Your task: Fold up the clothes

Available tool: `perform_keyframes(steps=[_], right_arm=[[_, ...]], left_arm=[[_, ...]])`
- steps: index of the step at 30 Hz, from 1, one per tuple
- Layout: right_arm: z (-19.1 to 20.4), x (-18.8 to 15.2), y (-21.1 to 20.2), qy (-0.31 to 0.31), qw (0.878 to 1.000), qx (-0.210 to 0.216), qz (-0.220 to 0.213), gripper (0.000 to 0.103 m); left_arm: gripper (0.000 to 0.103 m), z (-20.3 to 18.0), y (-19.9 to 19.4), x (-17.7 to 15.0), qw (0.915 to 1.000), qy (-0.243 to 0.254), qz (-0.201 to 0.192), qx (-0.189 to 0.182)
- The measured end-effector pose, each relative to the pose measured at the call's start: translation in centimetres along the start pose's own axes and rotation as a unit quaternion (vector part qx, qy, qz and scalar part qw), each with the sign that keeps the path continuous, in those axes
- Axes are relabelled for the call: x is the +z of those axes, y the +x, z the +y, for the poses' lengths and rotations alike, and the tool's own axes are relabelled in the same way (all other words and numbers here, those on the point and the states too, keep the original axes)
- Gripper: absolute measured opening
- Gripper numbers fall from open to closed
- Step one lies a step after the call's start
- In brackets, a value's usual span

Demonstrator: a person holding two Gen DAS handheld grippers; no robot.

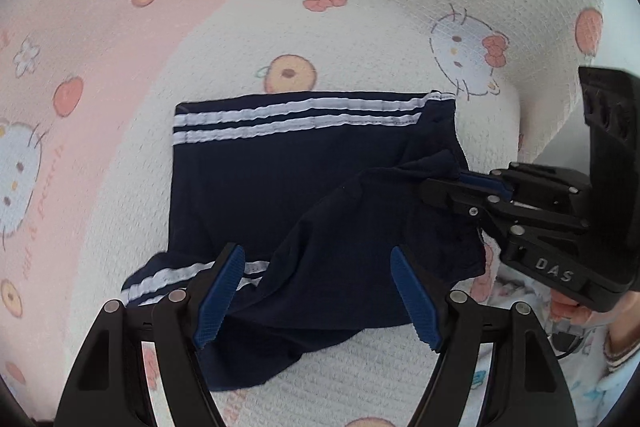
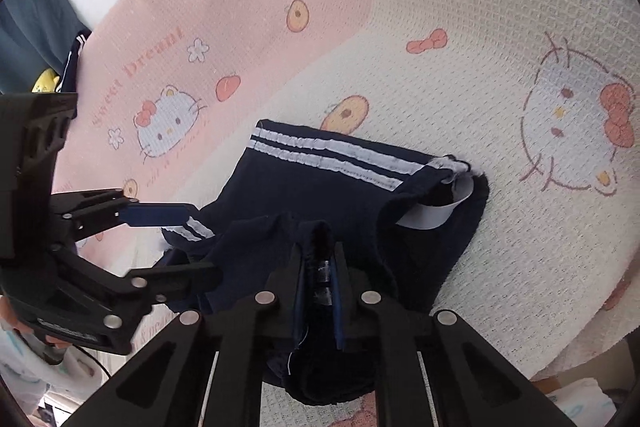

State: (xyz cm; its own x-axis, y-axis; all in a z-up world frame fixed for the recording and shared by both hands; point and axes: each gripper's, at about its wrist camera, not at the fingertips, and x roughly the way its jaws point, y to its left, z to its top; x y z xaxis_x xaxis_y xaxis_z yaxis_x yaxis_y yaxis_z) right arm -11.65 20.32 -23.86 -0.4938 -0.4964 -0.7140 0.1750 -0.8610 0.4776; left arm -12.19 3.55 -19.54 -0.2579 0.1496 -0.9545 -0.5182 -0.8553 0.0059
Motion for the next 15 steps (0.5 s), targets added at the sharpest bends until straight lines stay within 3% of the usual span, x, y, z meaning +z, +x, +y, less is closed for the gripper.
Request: perform_keyframes(steps=[9,15], right_arm=[[-1.2,0.3,-1.3,0.027,0.999,0.004,-0.024,0.009],[-1.2,0.6,-1.0,0.027,0.999,0.011,-0.024,0.009]], left_arm=[[0.074,0.4,3.7,2.8,0.9972,0.065,0.035,0.011],[0.074,1.2,4.8,3.8,0.9984,0.051,0.023,-0.007]])
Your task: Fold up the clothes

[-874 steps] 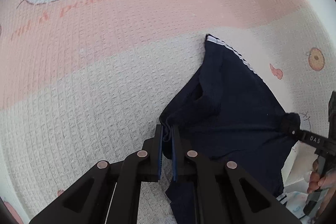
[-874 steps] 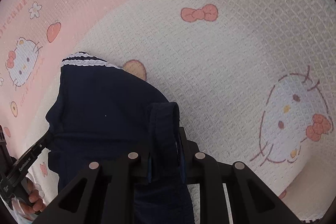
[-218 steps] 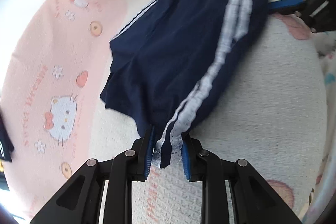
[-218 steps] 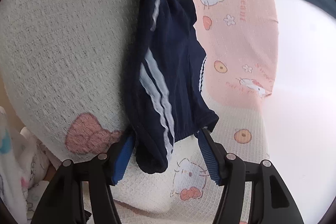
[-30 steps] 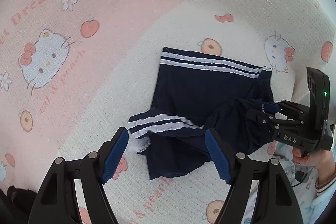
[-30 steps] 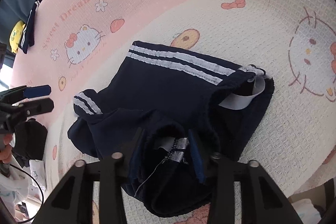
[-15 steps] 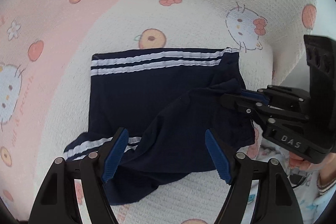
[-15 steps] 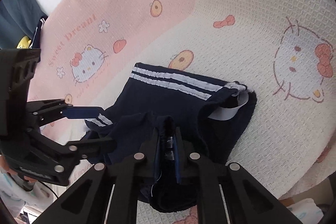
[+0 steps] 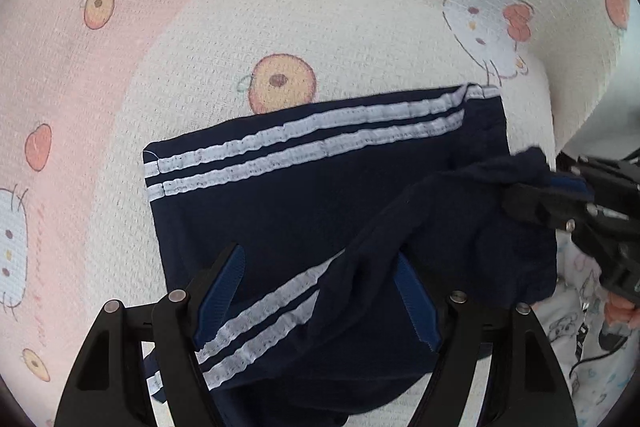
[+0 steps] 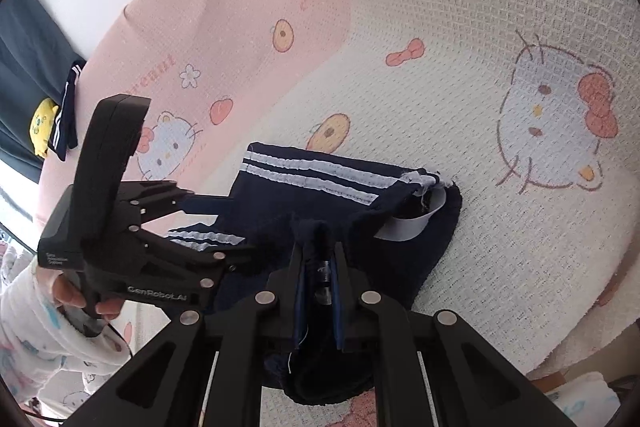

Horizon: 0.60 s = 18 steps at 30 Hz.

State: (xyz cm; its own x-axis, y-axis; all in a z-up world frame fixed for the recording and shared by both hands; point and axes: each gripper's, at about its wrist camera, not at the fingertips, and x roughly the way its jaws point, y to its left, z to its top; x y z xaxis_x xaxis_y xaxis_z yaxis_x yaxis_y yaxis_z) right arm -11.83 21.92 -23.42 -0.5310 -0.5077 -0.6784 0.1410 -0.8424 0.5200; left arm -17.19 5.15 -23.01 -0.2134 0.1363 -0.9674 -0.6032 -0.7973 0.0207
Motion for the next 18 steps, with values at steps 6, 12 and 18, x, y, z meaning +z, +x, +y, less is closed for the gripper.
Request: perform_keyframes(steps=[6,12,18], right_arm=[[0.1,0.7,0.0,0.004,1.0,0.022,-0.016,0.009],[0.5,1.2,0.6,0.002,1.0,0.024,-0.016,0.009],[0.7,2.2,1.0,0.01,0.999,0.03,-0.023,0.009]], left_arm=[[0.074,-0.4,0.0,0.1,0.9995,0.009,-0.031,-0.007],[0.022,-0.2,0.7,0.2,0.999,0.007,-0.044,-0.006],[0.014,0.5,-0.2,0.0,0.9972,-0.013,-0.074,-0.001]])
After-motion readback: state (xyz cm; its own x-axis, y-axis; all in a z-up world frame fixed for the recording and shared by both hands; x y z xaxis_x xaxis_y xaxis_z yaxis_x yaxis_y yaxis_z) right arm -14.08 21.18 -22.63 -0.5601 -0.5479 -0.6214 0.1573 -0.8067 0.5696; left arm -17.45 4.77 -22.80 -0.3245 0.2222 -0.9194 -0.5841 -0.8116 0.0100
